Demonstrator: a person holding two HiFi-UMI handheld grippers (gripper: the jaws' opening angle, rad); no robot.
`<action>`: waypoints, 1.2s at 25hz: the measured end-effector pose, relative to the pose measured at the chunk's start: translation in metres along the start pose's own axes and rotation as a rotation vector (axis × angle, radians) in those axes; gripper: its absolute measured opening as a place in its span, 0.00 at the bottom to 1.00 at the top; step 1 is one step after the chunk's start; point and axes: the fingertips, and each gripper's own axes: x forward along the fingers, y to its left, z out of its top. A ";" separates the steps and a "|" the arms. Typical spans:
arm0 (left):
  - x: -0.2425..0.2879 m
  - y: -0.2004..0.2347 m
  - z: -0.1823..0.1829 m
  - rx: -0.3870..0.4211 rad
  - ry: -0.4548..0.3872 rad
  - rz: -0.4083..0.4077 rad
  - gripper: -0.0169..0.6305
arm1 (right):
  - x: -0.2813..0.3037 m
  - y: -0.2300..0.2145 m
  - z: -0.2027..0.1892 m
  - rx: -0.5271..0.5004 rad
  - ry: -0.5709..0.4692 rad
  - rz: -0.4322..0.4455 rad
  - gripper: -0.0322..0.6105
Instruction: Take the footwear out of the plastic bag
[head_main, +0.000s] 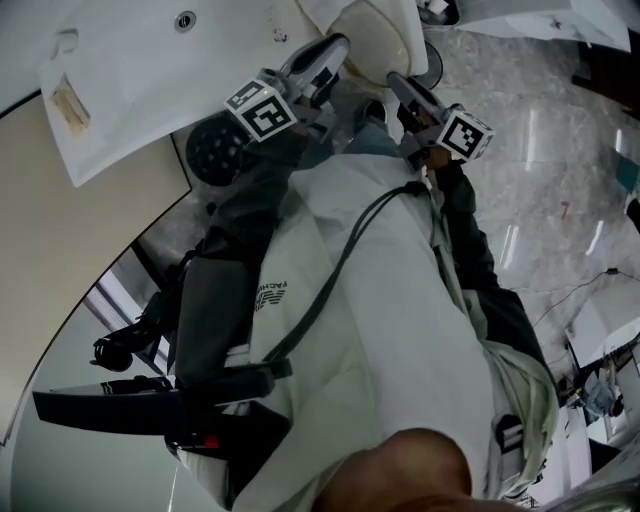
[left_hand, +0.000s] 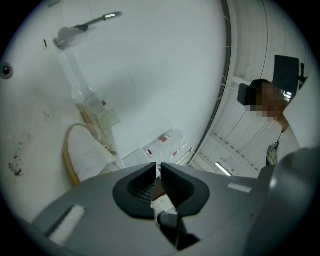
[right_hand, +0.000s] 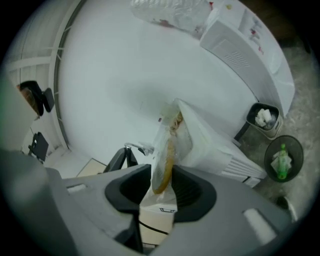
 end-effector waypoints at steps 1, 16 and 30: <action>0.010 0.003 -0.002 0.001 0.034 -0.012 0.04 | 0.002 0.001 0.003 0.022 -0.025 0.033 0.24; -0.035 0.024 0.007 -0.376 -0.143 -0.072 0.52 | -0.019 0.056 0.033 -0.022 -0.166 0.224 0.11; -0.016 -0.014 0.066 -0.379 -0.380 -0.344 0.76 | -0.036 0.133 0.029 -0.071 -0.040 0.525 0.11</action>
